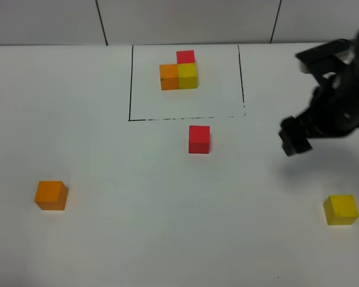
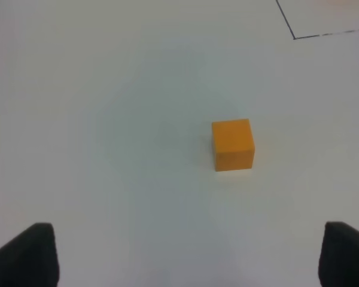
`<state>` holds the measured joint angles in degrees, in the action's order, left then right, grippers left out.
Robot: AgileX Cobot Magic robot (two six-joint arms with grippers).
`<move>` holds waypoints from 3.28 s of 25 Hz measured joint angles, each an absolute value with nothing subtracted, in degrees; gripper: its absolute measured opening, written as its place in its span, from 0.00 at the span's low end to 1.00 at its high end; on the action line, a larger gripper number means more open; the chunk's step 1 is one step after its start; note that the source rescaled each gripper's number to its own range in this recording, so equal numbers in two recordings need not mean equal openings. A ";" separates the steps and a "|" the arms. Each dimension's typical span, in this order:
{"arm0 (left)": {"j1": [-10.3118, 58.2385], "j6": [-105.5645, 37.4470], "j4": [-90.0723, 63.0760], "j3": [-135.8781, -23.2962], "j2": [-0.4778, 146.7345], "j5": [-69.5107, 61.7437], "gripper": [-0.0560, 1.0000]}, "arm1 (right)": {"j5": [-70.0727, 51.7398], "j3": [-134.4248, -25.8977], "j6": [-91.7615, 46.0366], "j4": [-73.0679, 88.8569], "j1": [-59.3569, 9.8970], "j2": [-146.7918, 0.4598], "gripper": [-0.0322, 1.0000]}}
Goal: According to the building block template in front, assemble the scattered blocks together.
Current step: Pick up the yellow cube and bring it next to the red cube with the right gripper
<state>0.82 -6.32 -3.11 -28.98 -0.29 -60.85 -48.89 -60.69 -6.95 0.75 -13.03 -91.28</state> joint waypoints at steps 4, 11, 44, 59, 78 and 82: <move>0.82 -6.32 -3.11 -28.98 -0.29 -60.85 1.00 | -47.47 -47.52 1.92 -4.59 -8.11 -79.78 0.73; 0.82 -6.32 -3.11 -28.98 -0.29 -60.85 1.00 | -44.47 -39.74 2.83 -2.97 -5.17 -76.62 0.73; 0.82 -6.32 -3.11 -28.98 -0.29 -60.85 1.00 | -25.97 -35.04 -4.68 10.30 -4.48 -96.29 0.67; 0.82 -6.32 -3.11 -28.98 -0.29 -60.85 1.00 | -28.22 -34.86 -4.68 10.24 -4.48 -96.29 0.04; 0.82 -6.32 -3.11 -28.98 -0.29 -60.85 1.00 | -44.10 -50.98 26.36 -1.13 -30.52 -96.58 0.03; 0.82 -6.32 -3.11 -28.98 -0.29 -60.85 1.00 | -48.12 -60.18 39.22 -7.34 -38.64 -101.31 0.03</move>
<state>0.82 -6.32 -3.11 -28.98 -0.29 -60.85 -48.12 -60.18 39.22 -7.34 -38.64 -101.31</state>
